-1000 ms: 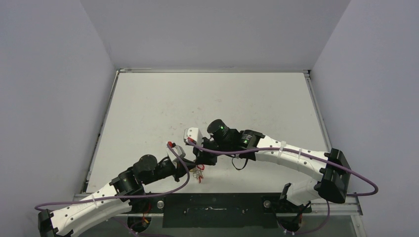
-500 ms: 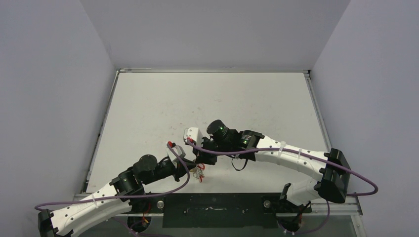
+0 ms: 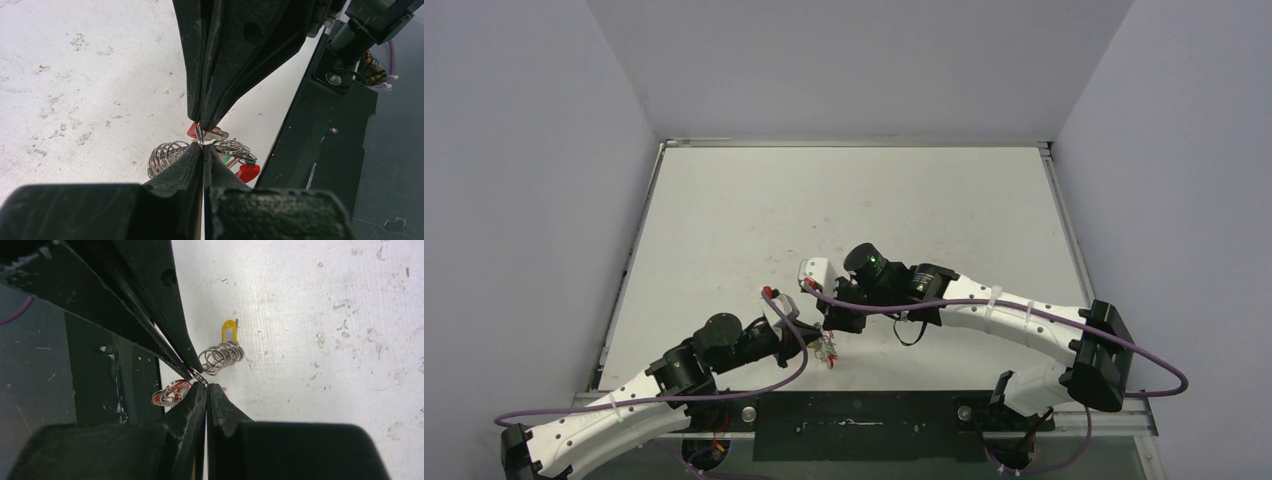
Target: Put the keys on the keyring
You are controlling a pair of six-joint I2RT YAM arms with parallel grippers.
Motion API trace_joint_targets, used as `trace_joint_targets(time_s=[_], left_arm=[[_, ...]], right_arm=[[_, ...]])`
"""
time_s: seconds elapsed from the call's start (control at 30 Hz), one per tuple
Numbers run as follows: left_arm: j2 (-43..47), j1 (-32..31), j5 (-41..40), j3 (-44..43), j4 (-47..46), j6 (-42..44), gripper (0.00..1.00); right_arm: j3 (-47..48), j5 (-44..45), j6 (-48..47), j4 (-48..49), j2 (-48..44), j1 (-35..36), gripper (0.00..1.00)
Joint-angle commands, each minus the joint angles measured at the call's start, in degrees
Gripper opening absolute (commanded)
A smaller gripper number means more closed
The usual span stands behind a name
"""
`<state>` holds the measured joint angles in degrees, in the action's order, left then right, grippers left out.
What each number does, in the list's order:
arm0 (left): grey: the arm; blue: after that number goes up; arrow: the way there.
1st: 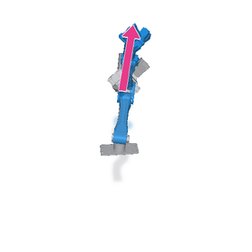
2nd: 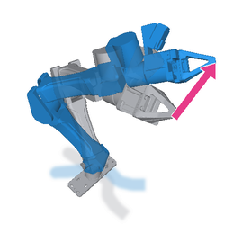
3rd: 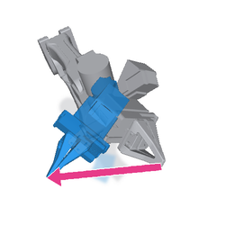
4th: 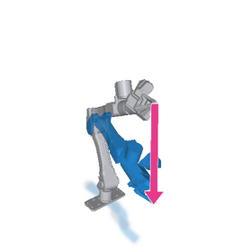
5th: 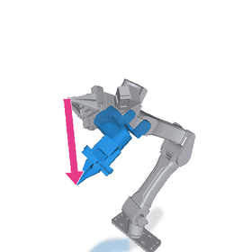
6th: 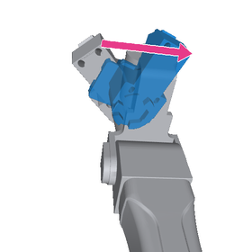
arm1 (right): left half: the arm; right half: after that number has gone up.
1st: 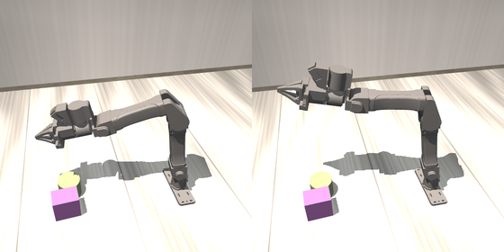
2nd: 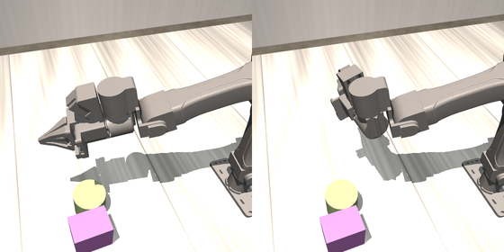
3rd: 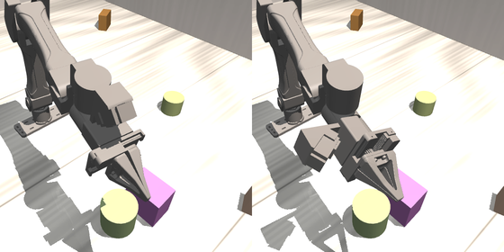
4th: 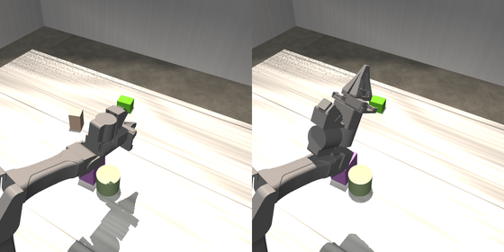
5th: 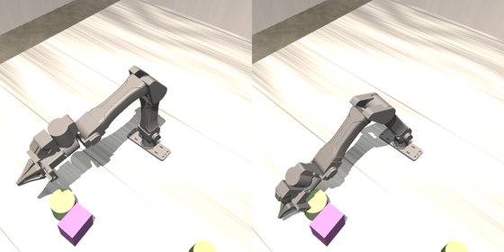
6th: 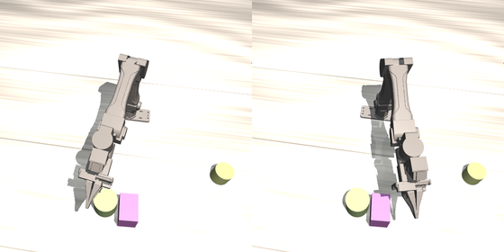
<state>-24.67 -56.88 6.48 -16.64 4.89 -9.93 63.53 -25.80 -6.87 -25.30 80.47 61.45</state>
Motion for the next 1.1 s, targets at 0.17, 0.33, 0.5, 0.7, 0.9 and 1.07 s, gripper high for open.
trace_joint_targets(time_s=[0.17,0.33,0.5,0.7,0.9,1.07], left_arm=[[0.50,0.19,1.34,-1.37,-4.98,-0.18,0.00],[0.71,0.19,1.30,-1.54,-4.97,-0.05,0.00],[1.43,0.18,1.17,-1.67,-3.57,0.08,0.00],[2.87,0.15,0.82,-1.64,-2.11,0.53,0.00],[4.34,0.15,0.57,-1.81,-0.42,0.84,0.00],[5.73,0.08,0.49,-1.82,0.45,1.35,0.00]], right_arm=[[-0.95,1.65,0.36,1.43,0.43,-1.29,0.00],[-1.06,1.47,0.56,1.74,0.66,-1.50,0.00],[-2.15,2.31,0.75,2.47,-0.13,-1.66,0.09],[-4.33,1.88,0.63,5.20,-3.29,-2.20,0.25],[-11.38,-2.52,3.62,16.10,-10.95,-6.19,0.51],[-16.06,-2.57,6.84,24.30,-16.61,-8.61,0.60]])
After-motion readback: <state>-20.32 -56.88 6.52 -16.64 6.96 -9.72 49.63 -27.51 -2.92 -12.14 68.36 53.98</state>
